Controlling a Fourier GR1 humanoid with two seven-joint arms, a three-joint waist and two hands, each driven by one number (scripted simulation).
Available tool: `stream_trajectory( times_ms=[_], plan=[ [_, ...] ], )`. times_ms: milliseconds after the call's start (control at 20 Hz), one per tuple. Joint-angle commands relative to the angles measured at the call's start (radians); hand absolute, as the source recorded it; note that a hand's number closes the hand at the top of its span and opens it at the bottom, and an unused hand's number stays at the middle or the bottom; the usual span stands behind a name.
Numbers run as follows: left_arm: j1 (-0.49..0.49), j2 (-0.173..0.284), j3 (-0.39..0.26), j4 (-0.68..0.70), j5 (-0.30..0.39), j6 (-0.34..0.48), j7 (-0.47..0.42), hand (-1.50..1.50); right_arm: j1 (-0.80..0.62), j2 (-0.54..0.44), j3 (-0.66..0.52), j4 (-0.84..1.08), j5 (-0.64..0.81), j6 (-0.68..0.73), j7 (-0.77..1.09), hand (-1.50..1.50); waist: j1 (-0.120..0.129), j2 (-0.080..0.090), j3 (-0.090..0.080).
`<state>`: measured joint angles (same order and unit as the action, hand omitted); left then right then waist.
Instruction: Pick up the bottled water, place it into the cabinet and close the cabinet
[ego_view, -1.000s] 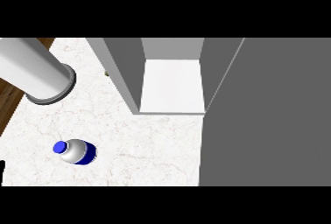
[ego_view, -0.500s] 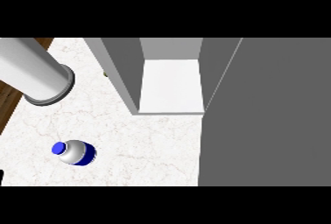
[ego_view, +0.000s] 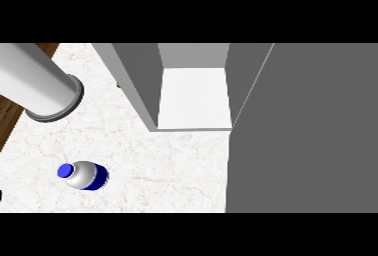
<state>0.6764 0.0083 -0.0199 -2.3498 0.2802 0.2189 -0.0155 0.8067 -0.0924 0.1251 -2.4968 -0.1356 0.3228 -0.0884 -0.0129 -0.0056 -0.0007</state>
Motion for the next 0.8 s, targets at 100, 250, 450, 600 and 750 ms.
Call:
stream_trajectory(
  times_ms=[100,250,450,600,750],
  plan=[
    [-0.087,-0.006,0.099,0.203,0.092,-0.036,-0.093,-1.5,0.097,-0.001,-0.001,-0.171,-0.064,0.007,0.03,-1.5,0.002,0.002,-0.001],
    [-0.143,0.008,0.115,0.281,0.079,-0.03,-0.088,-1.5,0.166,-0.005,0.017,-0.204,-0.048,0.034,-0.018,-1.5,-0.008,0.002,-0.001],
    [-0.18,-0.001,0.141,0.49,0.081,-0.096,-0.209,-1.5,0.202,-0.01,-0.002,-0.138,-0.046,0.068,-0.106,-1.5,-0.007,0.002,-0.001],
    [-0.276,0.017,0.166,0.561,0.076,-0.069,-0.18,-1.5,0.26,-0.029,-0.027,-0.175,-0.077,0.096,-0.125,-1.5,-0.013,0.003,0.0],
    [-0.262,0.031,0.186,0.674,0.097,-0.156,-0.258,-1.5,0.226,-0.024,0.004,-0.206,-0.064,0.072,-0.071,-1.5,0.002,0.006,-0.001]
  ],
)
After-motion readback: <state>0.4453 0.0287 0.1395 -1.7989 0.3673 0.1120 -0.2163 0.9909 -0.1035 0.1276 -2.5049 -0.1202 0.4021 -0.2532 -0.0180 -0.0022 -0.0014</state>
